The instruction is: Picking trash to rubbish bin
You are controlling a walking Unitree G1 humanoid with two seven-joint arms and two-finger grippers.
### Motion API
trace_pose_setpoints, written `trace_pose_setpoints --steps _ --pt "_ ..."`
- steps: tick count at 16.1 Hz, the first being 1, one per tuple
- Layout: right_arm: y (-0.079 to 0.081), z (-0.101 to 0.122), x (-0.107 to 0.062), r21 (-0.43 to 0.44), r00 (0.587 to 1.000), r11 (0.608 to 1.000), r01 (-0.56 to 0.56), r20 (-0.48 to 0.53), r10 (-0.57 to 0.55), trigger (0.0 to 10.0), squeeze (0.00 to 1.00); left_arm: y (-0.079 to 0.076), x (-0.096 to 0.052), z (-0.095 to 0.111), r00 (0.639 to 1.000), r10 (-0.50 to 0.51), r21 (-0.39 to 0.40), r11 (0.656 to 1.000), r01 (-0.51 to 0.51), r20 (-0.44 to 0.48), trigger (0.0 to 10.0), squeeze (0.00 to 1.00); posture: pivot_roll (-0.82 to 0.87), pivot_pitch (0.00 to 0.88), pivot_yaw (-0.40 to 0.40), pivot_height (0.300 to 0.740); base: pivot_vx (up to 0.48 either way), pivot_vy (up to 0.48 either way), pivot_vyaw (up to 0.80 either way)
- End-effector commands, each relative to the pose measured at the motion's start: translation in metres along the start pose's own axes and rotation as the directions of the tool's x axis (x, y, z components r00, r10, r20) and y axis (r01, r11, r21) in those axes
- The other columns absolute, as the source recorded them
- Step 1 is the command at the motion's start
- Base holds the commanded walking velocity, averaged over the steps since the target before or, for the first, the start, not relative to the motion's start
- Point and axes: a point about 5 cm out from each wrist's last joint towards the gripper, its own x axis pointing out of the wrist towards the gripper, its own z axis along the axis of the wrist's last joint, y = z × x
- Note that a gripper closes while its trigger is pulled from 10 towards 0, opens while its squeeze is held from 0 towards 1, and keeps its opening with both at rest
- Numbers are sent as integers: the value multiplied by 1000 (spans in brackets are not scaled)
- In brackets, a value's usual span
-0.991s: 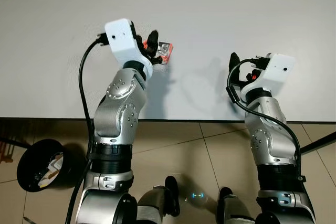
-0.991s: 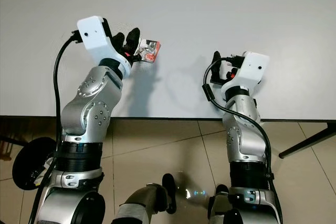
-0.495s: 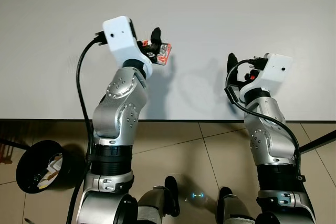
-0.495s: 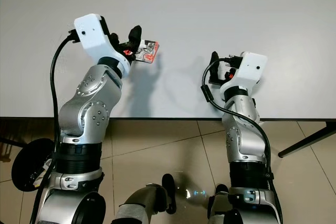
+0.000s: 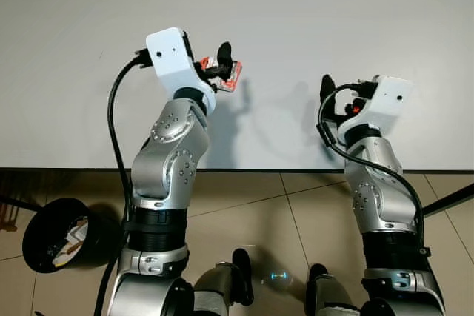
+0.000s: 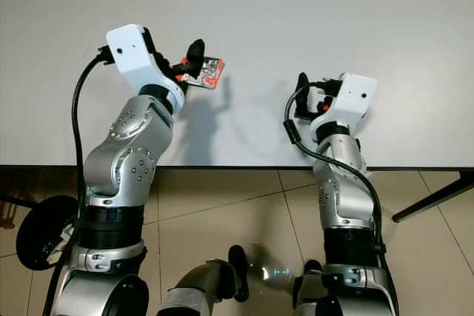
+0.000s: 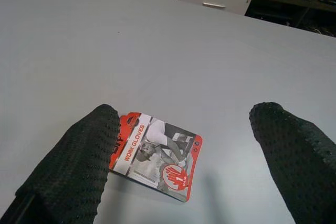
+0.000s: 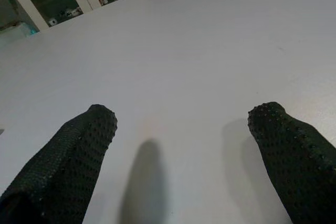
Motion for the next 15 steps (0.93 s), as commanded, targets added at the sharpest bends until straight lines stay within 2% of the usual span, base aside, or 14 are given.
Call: trace_pose_setpoints --steps 1,11,12,13,14,15 --pt "2 -27 -7 23 992 1000 0 -124 3 10000 0 -7 -6 -10 1000 14 -56 998 -15 -24 10000 1000 66 288 195 740 0 0 0" --pt "2 -27 -7 23 992 1000 0 -124 3 10000 0 -7 -6 -10 1000 14 -56 998 -15 -24 10000 1000 66 288 195 740 0 0 0" --pt "2 -28 -6 22 991 1000 -12 -131 14 10000 0 7 -4 -27 997 13 -171 985 -25 -72 10000 0 52 278 187 740 0 0 0" --pt "3 -29 -6 16 990 1000 -23 -137 25 10000 0 24 1 -38 999 0 110 994 5 -48 10000 0 47 276 188 740 0 0 0" --pt "2 -29 -6 11 990 1000 -23 -136 24 10000 0 36 6 -37 999 -12 290 957 25 -44 10000 0 49 275 189 740 0 0 0" --pt "1 -28 -6 8 991 1000 -20 -135 21 10000 0 41 9 -34 999 -9 361 932 22 -39 10000 0 50 273 191 740 0 0 0"
